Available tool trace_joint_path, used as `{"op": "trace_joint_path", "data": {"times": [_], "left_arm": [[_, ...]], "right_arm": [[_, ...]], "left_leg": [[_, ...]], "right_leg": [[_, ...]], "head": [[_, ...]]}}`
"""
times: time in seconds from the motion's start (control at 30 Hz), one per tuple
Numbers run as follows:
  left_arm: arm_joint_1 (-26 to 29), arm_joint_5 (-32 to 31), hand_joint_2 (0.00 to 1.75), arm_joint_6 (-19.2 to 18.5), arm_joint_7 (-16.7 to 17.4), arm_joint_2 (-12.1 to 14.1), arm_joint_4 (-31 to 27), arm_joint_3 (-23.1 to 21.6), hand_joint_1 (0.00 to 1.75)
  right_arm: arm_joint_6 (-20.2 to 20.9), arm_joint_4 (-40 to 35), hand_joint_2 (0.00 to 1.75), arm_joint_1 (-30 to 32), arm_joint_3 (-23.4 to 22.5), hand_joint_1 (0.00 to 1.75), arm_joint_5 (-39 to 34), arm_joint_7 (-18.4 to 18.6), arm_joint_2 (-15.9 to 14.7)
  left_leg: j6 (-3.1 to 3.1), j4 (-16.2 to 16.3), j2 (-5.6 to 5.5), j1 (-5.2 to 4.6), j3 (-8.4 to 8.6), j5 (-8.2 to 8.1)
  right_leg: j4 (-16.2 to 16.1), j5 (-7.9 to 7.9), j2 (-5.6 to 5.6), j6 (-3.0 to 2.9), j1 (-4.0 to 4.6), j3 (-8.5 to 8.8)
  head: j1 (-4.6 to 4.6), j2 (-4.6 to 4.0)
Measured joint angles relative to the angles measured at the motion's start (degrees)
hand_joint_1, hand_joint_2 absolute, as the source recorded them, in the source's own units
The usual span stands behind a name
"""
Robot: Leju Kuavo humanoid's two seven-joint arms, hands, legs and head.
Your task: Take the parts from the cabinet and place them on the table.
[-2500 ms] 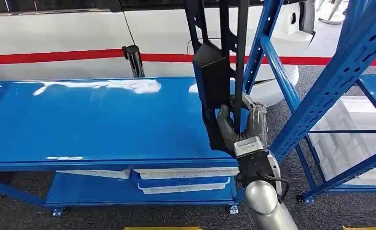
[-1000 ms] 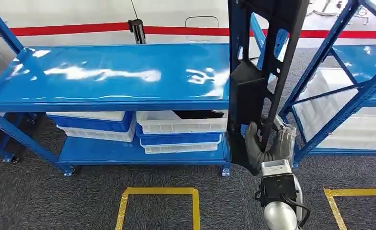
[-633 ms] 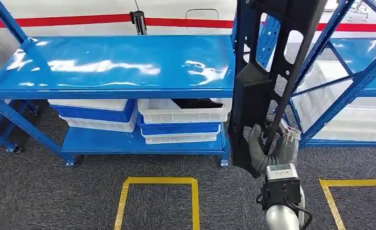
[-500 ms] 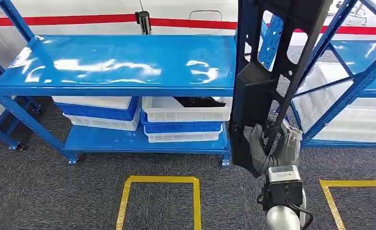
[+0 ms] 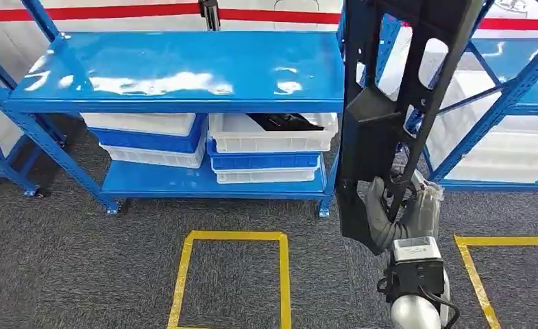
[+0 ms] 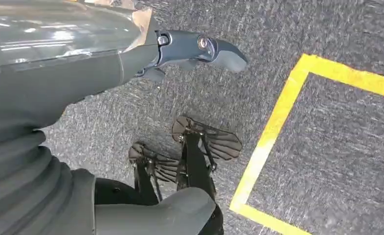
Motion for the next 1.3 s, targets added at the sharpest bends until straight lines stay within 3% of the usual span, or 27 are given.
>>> {"op": "trace_joint_path", "data": {"times": [0.03,0.07,0.1,0.13,0.2,0.23,0.3,0.37,0.4,0.43,0.5,0.57,0.6,0.7,0.77,0.8,0.87,0.9,0.97,1.07,1.1,1.13,1.17,1.2,1.23,1.27,1.3], "left_arm": [[0.0,-0.2,1.75,-0.5,-0.1,-0.1,0.0,0.0,0.00],[0.1,0.0,1.75,-0.5,0.0,0.0,0.0,0.0,0.00],[0.1,0.4,1.75,-0.4,0.0,0.0,0.0,0.1,0.00],[0.1,0.5,1.75,-0.3,0.0,0.0,0.0,0.1,0.00],[0.1,0.5,1.75,-0.3,0.0,0.0,0.0,0.2,0.00],[0.1,0.5,1.75,-0.3,0.0,0.0,0.0,0.2,0.00],[0.1,0.5,1.75,-0.3,0.0,0.0,0.0,0.4,0.00],[0.0,0.8,1.75,-0.2,0.0,0.0,0.0,0.5,0.00],[-0.1,0.9,1.75,-0.1,0.0,0.0,0.0,0.6,0.00],[-0.2,1.0,1.75,-0.1,0.0,0.0,-0.1,0.6,0.00],[-0.4,1.4,1.75,0.0,-0.2,0.0,-0.1,1.0,0.00],[-0.3,1.7,1.75,0.0,-0.3,0.0,-0.1,1.5,0.00],[-0.3,1.8,1.75,0.0,-0.3,0.0,-0.1,1.9,0.00],[-0.5,2.1,1.75,0.3,-0.3,0.0,-0.1,2.1,0.00],[-0.5,2.1,1.75,1.0,0.4,0.2,-0.1,2.5,0.00],[-0.5,2.0,1.75,1.2,0.6,0.2,-0.1,2.7,0.00],[-0.5,1.7,1.75,1.3,1.0,0.2,-0.1,2.9,0.00],[-0.5,1.6,1.75,1.4,1.1,0.2,-0.1,3.0,0.00],[-0.5,1.6,1.75,1.7,1.4,0.2,-0.1,3.3,0.00],[-0.5,1.6,1.75,2.2,1.9,0.2,-0.1,3.4,0.00],[-0.5,1.6,1.75,2.3,2.0,0.4,-0.1,3.5,0.00],[-0.5,1.6,1.75,2.3,2.1,0.7,-0.1,3.6,0.00],[-0.5,1.5,1.75,2.3,2.3,0.7,-0.1,3.7,0.00],[-0.5,1.5,1.75,2.3,2.3,0.7,-0.1,3.8,0.00],[-0.5,1.5,1.75,2.3,2.3,0.7,-0.1,3.8,0.00],[-0.6,1.5,1.75,2.4,2.3,0.7,-0.1,3.9,0.00],[-0.6,1.5,1.75,2.4,2.3,0.7,-0.1,4.1,0.00]], "right_arm": [[1.2,-0.4,1.75,-0.4,-0.9,1.75,-0.8,-0.5,-0.1],[1.3,-0.1,1.75,-0.5,-0.9,1.75,-1.4,-0.7,-0.2],[1.4,0.1,1.75,-0.6,-0.9,1.75,-1.9,-0.8,-0.2],[1.5,0.4,1.75,-0.6,-1.0,1.75,-2.2,-0.9,-0.2],[1.6,0.9,1.75,-0.9,-1.0,1.75,-2.8,-1.2,-0.2],[1.7,1.2,1.75,-1.1,-1.0,1.75,-2.9,-1.3,-0.2],[1.7,1.7,1.75,-1.2,-1.0,1.75,-3.1,-1.4,-0.2],[1.8,2.2,1.75,-1.5,-1.0,1.75,-3.6,-1.3,-0.2],[1.9,2.4,1.75,-1.9,-1.0,1.75,-3.8,-1.3,-0.2],[1.9,2.4,1.75,-2.4,-1.0,1.75,-3.9,-1.3,-0.2],[2.4,2.8,1.75,-3.8,-0.8,1.75,-4.3,-1.2,-0.1],[2.9,3.4,1.75,-4.5,-0.7,1.75,-4.7,-1.1,-0.1],[3.0,3.8,1.75,-4.9,-0.6,1.75,-5.0,-1.1,-0.2],[3.0,5.2,1.75,-6.1,-0.5,1.75,-5.6,-0.9,-0.2],[3.0,5.9,1.75,-7.0,-0.5,1.75,-6.1,-0.7,-0.2],[3.0,6.2,1.75,-7.2,-0.4,1.75,-6.2,-0.4,-0.2],[3.0,6.7,1.75,-7.4,-0.3,1.75,-6.3,-0.2,-0.2],[3.0,6.9,1.75,-7.7,-0.3,1.75,-6.3,-0.1,-0.2],[3.0,7.1,1.75,-8.9,0.0,1.75,-6.1,0.5,-0.1],[3.0,7.3,1.75,-9.5,0.4,1.75,-5.8,1.0,-0.1],[3.0,7.4,1.75,-9.5,0.4,1.75,-5.8,1.2,-0.1],[3.1,7.7,1.75,-10.0,0.4,1.75,-5.8,1.6,0.1],[3.3,7.9,1.75,-10.6,0.5,1.75,-5.8,1.8,0.5],[3.6,8.0,1.75,-11.3,0.7,1.75,-5.8,2.1,0.8],[3.8,8.1,1.75,-11.9,0.7,1.75,-5.9,2.1,1.1],[4.0,8.2,1.75,-12.3,0.8,1.75,-6.0,2.1,1.3],[4.1,8.3,1.75,-12.7,0.9,1.75,-5.8,2.2,1.4]], "left_leg": [[-1.54,1.0,-0.08,-0.17,-2.52,3.56],[-1.93,1.1,-0.27,-0.12,-3.05,3.72],[-2.35,2.0,-0.54,0.24,-3.48,1.65],[-2.69,4.6,-0.52,0.48,-4.15,-2.38],[-3.39,12.8,-0.60,0.84,-5.67,-9.32],[-3.66,16.9,-0.60,1.06,-6.18,-10.75],[-3.93,19.3,-0.58,1.49,-4.80,-8.17],[-4.08,13.0,-0.57,1.96,0.92,-4.57],[-4.13,7.6,-0.67,2.18,5.09,-4.95],[-4.05,3.0,-0.89,1.81,7.98,-7.41],[-3.14,1.4,-1.01,1.25,8.01,-7.73],[-1.69,0.9,-0.75,0.72,6.65,-6.33],[-0.97,0.5,-0.36,1.15,6.16,-5.24],[0.04,0.4,-0.20,0.70,3.39,-2.81],[0.12,0.5,-0.10,0.45,1.32,-1.21],[0.08,0.5,-0.08,0.38,0.26,-0.41],[-0.23,0.5,-0.10,0.34,-1.67,1.21],[-0.44,0.6,-0.16,0.33,-2.43,1.93],[-1.05,1.1,-0.13,-0.09,-3.36,3.09],[-1.76,0.6,-0.03,0.02,-3.55,5.26],[-2.06,1.2,-0.42,0.35,-4.21,4.94],[-2.65,2.7,-0.76,0.36,-4.92,2.00],[-3.04,6.1,-0.83,0.61,-5.80,-2.46],[-3.48,11.0,-0.84,0.86,-6.81,-6.56],[-3.86,15.1,-0.82,1.03,-7.48,-8.92],[-4.17,18.5,-0.79,1.31,-7.71,-9.38],[-4.44,19.8,-0.77,1.67,-7.16,-8.12]], "right_leg": [[-16.3,-1.19,0.29,-1.82,0.94,10.28],[-16.4,-0.45,0.21,-2.49,-0.21,9.76],[-16.3,0.17,-0.15,-2.84,-0.44,9.25],[-16.3,0.91,-0.20,-3.80,-0.42,8.52],[-16.2,2.34,-0.34,-4.07,-0.19,6.90],[-16.1,3.05,-0.38,-4.01,-0.09,6.14],[-15.5,4.42,-0.41,-3.73,-0.07,4.16],[-14.6,5.26,-0.39,-3.23,-0.20,2.12],[-14.1,5.52,-0.38,-2.84,-0.19,1.51],[-13.8,5.83,-0.34,-2.35,0.05,0.89],[-13.8,6.87,-0.59,-1.39,-0.07,0.53],[-14.4,8.28,-0.57,-0.32,-0.08,-0.17],[-13.5,7.21,-0.58,-0.41,-0.08,-0.74],[-3.9,-2.06,-0.22,-2.37,-0.14,-4.49],[3.6,-4.13,-0.12,-1.85,-0.19,-5.49],[4.4,-3.32,-0.11,-1.23,-0.18,-4.59],[-0.7,0.25,-0.09,0.01,-0.07,0.32],[-5.4,0.68,-0.10,-0.06,0.00,3.89],[-17.0,-1.43,-0.08,-0.93,0.82,11.70],[-16.1,-1.00,0.13,-1.57,1.10,10.18],[-16.4,-0.12,-0.03,-2.34,-1.00,9.70],[-16.1,0.51,-0.41,-2.50,-0.54,9.04],[-16.1,1.24,-0.47,-3.72,-0.53,8.19],[-16.1,2.07,-0.46,-3.79,-0.39,7.32],[-16.1,2.80,-0.46,-3.82,-0.29,6.99],[-16.0,3.50,-0.50,-3.65,-0.27,6.01],[-15.8,4.12,-0.51,-3.41,-0.28,5.15]], "head": [[-0.18,0.00],[-0.22,-0.02],[-0.28,0.00],[-0.37,-0.02],[-0.42,-0.02],[-0.44,-0.02],[-0.46,-0.02],[-0.46,-0.02],[-0.50,-0.02],[-0.52,-0.02],[-0.29,-0.02],[-0.33,-0.02],[-0.24,-0.02],[0.31,-0.02],[0.48,-0.02],[0.44,0.00],[0.48,-0.02],[0.55,-0.02],[0.74,-0.02],[0.48,0.00],[0.42,-0.02],[0.31,0.00],[0.02,-0.02],[-0.20,0.00],[-0.11,-0.02],[-0.20,0.00],[-0.15,-0.02]]}}
